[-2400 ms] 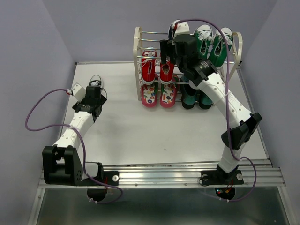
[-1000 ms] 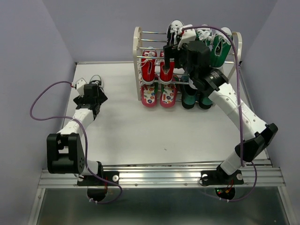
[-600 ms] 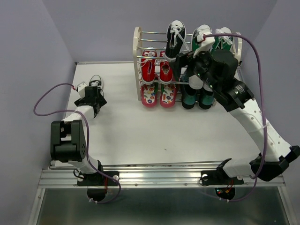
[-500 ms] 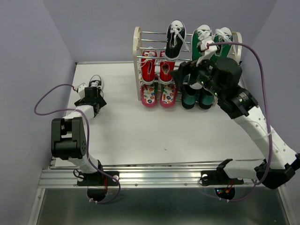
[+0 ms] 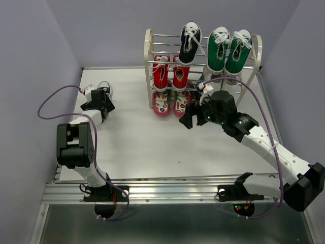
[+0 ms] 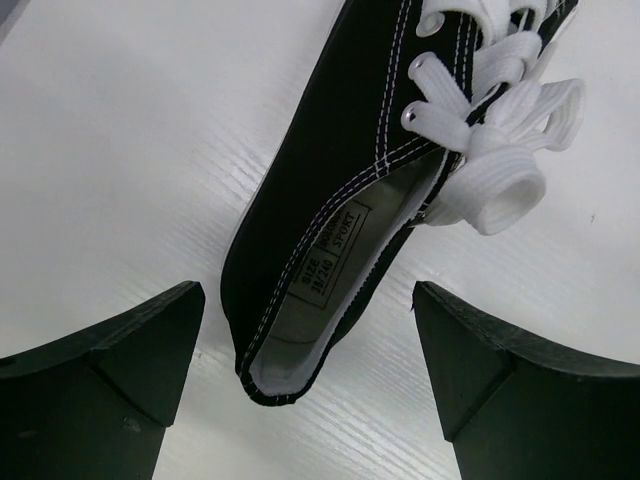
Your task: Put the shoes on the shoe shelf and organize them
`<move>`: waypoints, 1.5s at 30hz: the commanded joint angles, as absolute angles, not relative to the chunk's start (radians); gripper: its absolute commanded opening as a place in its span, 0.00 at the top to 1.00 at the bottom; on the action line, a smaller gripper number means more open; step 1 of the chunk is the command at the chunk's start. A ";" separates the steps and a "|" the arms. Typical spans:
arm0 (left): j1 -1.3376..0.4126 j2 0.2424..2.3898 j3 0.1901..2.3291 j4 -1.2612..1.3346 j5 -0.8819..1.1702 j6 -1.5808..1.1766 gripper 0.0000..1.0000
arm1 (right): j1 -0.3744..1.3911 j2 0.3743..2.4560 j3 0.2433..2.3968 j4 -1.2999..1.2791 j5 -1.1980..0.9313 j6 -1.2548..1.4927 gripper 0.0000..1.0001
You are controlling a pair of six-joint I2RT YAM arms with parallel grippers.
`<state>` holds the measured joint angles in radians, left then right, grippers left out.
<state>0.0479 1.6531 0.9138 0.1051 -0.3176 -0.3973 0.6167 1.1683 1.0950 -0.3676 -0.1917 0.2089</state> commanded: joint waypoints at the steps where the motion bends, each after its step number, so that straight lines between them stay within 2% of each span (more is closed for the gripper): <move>1: 0.055 1.638 0.976 0.112 -0.344 -0.357 0.03 | 0.617 1.101 1.039 -0.354 -0.206 0.229 0.00; 3: 0.055 1.647 0.985 0.110 -0.337 -0.350 0.03 | 0.617 1.091 1.011 -0.377 -0.175 0.225 0.00; 8: 0.054 1.675 1.005 0.101 -0.305 -0.339 0.19 | 0.617 1.069 0.974 -0.419 -0.083 0.227 0.00; 16: 0.055 1.715 1.003 0.092 -0.304 -0.345 0.20 | 0.617 1.085 0.965 -0.423 -0.005 0.232 0.00; 18: 0.055 1.724 1.005 0.091 -0.304 -0.345 0.24 | 0.617 1.088 0.968 -0.423 -0.005 0.230 0.00; 19: 0.055 1.724 1.005 0.091 -0.304 -0.347 0.30 | 0.617 1.088 0.968 -0.423 0.008 0.227 0.00; 20: 0.055 1.726 1.008 0.091 -0.301 -0.348 0.42 | 0.617 1.089 0.966 -0.425 0.027 0.224 0.00; 22: 0.055 1.726 1.011 0.092 -0.301 -0.348 0.58 | 0.617 1.091 0.963 -0.425 0.038 0.224 0.00; 23: 0.054 1.726 1.017 0.091 -0.295 -0.344 0.78 | 0.617 1.091 0.962 -0.425 0.050 0.227 0.00; 24: 0.055 1.727 1.022 0.091 -0.290 -0.335 0.91 | 0.617 1.091 0.962 -0.423 0.057 0.229 0.00; 25: 0.055 1.729 1.025 0.089 -0.287 -0.330 1.00 | 0.617 1.091 0.960 -0.423 0.060 0.229 0.00; 29: 0.052 1.680 1.011 0.093 -0.275 -0.324 1.00 | 0.617 1.086 0.956 -0.423 0.078 0.230 0.00; 37: 0.018 1.304 0.943 0.114 -0.284 -0.324 1.00 | 0.617 1.091 0.923 -0.419 0.120 0.244 0.00; 45: -0.144 1.088 1.107 0.040 -0.290 -0.282 1.00 | 0.617 1.081 0.887 -0.407 0.129 0.252 0.00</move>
